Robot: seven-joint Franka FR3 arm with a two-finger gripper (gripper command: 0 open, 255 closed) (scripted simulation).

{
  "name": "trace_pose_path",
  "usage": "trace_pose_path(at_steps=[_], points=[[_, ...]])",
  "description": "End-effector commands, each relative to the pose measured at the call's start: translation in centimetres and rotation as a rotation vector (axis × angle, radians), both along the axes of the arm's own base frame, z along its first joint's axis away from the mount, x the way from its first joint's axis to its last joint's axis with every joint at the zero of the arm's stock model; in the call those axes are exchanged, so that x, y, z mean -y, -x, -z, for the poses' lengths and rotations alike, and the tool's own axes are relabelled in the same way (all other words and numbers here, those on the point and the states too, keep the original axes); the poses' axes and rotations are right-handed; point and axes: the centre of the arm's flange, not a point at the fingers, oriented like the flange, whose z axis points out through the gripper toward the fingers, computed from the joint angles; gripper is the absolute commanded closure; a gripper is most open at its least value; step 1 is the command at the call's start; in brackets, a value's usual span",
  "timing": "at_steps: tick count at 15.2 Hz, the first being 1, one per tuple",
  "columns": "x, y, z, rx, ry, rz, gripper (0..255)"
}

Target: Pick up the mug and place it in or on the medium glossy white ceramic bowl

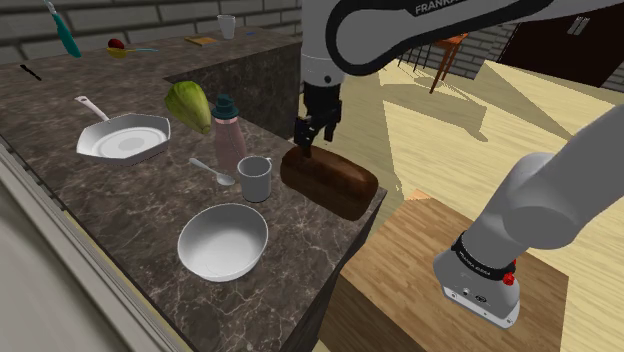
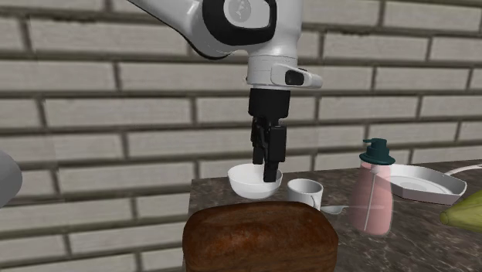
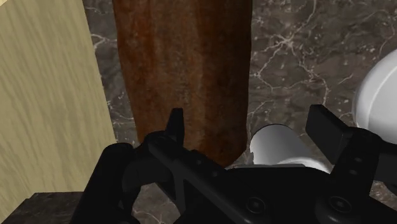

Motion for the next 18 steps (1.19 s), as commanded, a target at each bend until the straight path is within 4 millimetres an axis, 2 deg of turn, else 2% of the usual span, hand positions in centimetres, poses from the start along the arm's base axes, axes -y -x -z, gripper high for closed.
trace_pose_path(at_steps=[1, 14, 18], points=[[-2.1, -1.3, 0.8, 0.011, 0.007, 0.0, 0], [-15.1, -10.1, 7.2, 0.074, 0.059, -0.006, 0], [-14.9, -10.2, 9.3, 0.074, 0.059, -0.006, 0]])
